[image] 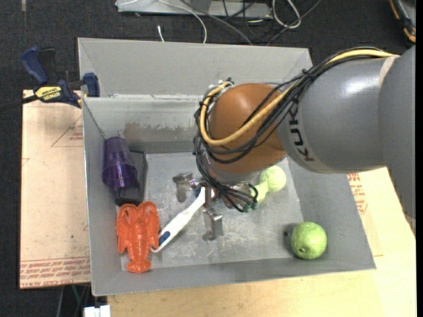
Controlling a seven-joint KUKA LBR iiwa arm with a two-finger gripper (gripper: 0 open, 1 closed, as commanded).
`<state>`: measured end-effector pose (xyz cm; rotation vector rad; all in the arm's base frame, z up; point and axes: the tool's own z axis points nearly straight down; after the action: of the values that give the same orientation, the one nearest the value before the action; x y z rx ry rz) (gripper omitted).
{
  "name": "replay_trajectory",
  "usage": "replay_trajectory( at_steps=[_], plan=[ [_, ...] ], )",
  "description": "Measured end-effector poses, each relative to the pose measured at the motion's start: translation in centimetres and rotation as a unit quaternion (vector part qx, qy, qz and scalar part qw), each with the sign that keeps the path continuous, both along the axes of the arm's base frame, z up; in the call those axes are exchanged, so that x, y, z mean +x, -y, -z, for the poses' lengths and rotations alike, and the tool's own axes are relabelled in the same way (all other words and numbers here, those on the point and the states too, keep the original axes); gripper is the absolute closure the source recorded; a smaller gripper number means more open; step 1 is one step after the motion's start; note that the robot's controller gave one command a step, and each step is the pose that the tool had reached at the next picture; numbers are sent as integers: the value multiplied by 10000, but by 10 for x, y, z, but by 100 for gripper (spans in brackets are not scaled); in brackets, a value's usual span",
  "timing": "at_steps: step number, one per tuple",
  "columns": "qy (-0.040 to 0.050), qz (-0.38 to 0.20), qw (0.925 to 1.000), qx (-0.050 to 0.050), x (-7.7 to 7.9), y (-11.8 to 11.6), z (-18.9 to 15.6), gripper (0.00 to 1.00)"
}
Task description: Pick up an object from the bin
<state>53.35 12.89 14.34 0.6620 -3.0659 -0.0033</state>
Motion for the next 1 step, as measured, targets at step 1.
replay_trajectory(
  at_steps=[1],
  plan=[
    [55,-1235,9923,19,-33,13,-13,0]
  ],
)
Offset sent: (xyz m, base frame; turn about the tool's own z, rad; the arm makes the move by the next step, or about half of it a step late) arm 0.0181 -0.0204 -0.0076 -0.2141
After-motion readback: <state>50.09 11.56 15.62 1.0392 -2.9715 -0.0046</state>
